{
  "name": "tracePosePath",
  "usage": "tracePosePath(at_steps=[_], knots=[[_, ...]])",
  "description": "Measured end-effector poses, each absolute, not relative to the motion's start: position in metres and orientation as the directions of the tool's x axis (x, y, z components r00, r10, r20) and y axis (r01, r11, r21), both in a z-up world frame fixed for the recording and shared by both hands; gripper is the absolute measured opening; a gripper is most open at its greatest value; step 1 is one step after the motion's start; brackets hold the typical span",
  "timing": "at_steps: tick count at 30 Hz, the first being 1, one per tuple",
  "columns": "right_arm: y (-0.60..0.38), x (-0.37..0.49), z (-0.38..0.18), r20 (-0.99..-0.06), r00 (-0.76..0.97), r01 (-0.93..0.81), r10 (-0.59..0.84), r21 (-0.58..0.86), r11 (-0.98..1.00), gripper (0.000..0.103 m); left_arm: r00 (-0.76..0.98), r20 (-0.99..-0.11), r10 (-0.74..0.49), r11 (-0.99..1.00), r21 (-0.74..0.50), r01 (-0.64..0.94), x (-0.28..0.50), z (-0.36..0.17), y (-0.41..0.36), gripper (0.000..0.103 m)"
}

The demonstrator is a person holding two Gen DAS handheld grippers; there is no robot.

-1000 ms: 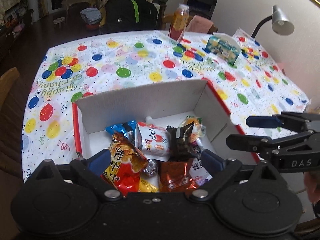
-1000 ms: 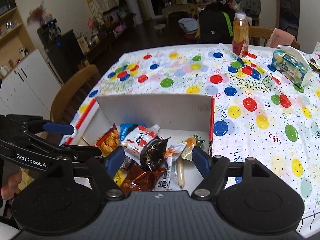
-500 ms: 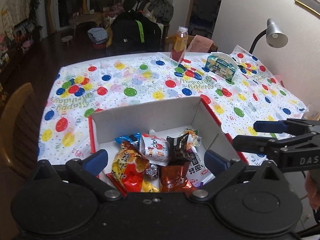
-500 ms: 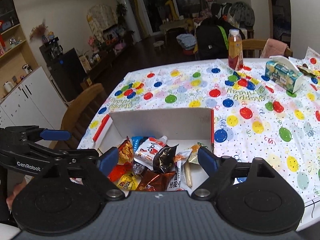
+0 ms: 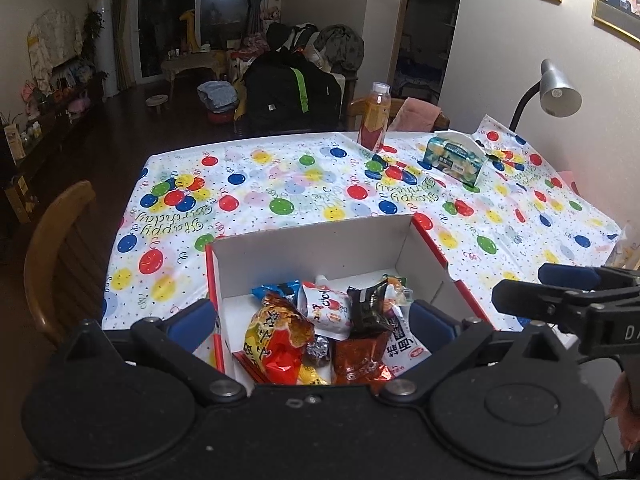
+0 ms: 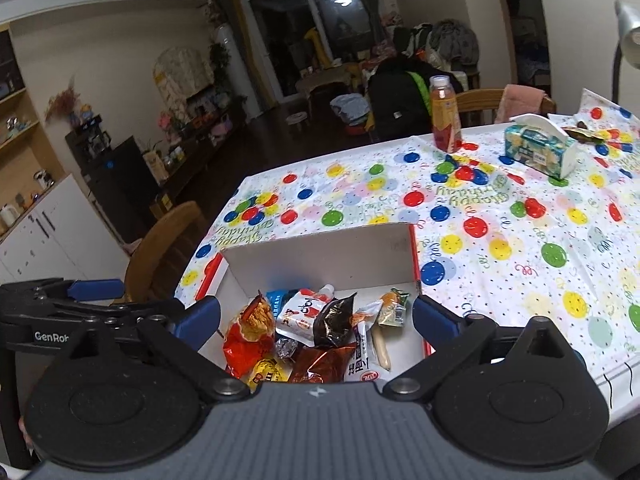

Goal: Organize snacks

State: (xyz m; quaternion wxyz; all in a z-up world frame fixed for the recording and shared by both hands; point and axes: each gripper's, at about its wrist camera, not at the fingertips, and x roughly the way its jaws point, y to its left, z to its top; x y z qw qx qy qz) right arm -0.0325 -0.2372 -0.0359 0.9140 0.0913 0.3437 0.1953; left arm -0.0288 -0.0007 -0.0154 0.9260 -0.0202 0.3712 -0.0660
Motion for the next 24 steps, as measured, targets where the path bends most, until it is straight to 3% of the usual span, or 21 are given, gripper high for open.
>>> tracePosePath(at_steps=[24], knots=[[-0.235,-0.051,-0.037,-0.602,0.704,-0.238,0.377,0.301,0.924,0.103,0.728,-0.673,-0.135,0.990,-0.122,0.071,-0.049,-0.016,0.002,0.103]])
